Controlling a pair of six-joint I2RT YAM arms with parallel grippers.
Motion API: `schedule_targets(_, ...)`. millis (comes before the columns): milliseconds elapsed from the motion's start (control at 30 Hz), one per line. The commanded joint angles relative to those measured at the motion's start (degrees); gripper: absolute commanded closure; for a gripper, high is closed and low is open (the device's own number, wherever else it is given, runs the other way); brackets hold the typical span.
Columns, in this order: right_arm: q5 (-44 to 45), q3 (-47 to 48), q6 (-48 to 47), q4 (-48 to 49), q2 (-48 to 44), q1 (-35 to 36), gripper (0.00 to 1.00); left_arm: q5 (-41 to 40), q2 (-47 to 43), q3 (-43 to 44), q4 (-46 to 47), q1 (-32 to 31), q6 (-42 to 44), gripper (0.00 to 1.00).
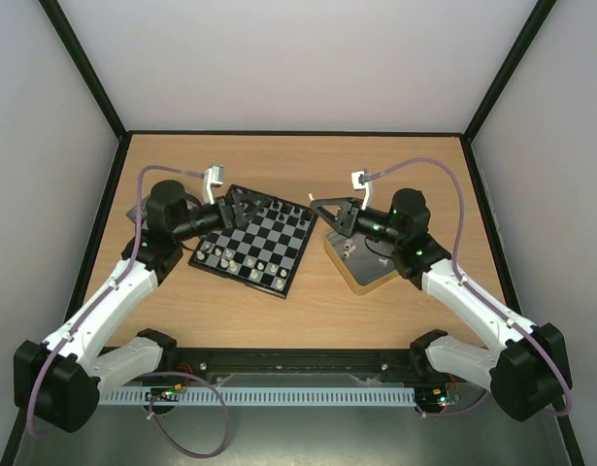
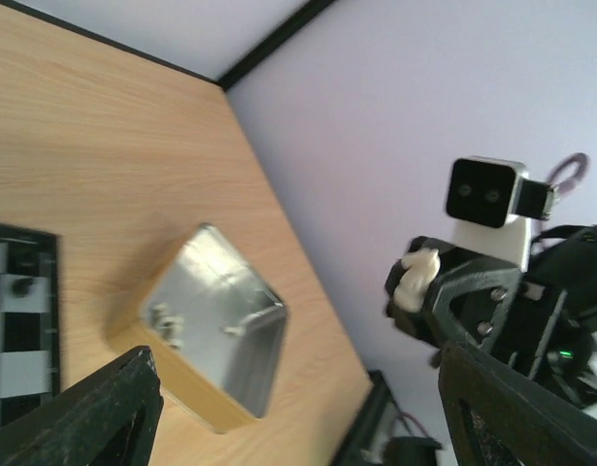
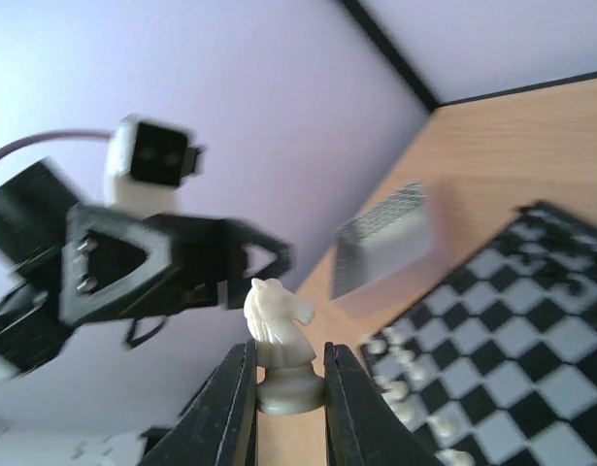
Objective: Set up the chess pieces on the board
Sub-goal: Place the chess piece on the chessboard.
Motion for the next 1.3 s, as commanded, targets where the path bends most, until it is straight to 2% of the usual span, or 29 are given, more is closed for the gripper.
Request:
schedule_targets(0, -11.14, 0.88, -0.59, 8.49, 0.93, 3.38, 0.86, 7.86, 2.57, 4.23, 7.81, -2.91, -7.09, 0.20)
schedule_targets(267, -6.82, 4.82, -11.38, -3.02, 4.71, 7.12, 0.86, 8.12, 7.54, 10.95, -2.14, -6.14, -6.88, 0.24)
schedule_targets(433, -3.50, 7.00, -15.26, -7.10, 6.30, 7.42, 0.86, 6.48, 12.31, 14.61, -14.70, -7.06, -2.58, 0.36)
schedule_targets(500, -2.31, 8.10, -17.00, -9.13, 7.15, 7.55, 0.86, 6.35, 13.95, 15.48, -17.02, -7.42, -1.53, 0.42)
schedule_targets(767, 2.36, 11.23, -22.77, -16.06, 9.53, 9.42, 0.86, 6.21, 15.71, 15.66, -17.75, -7.66, -2.07, 0.49)
schedule_targets(900, 4.53, 12.11, -24.81, -18.15, 10.23, 10.08, 0.86, 6.21, 16.28, 15.53, -18.18, -7.66, -2.24, 0.55)
schedule_targets(1167, 5.53, 13.39, -26.91, -19.71, 11.10, 10.61, 0.86, 6.57, 17.04, 15.31, -18.15, -7.66, -2.50, 0.76)
schedule_targets(1267, 5.48, 13.65, -28.20, -20.72, 11.32, 11.09, 0.86, 6.56, 17.49, 15.14, -17.77, -7.49, -3.04, 0.76)
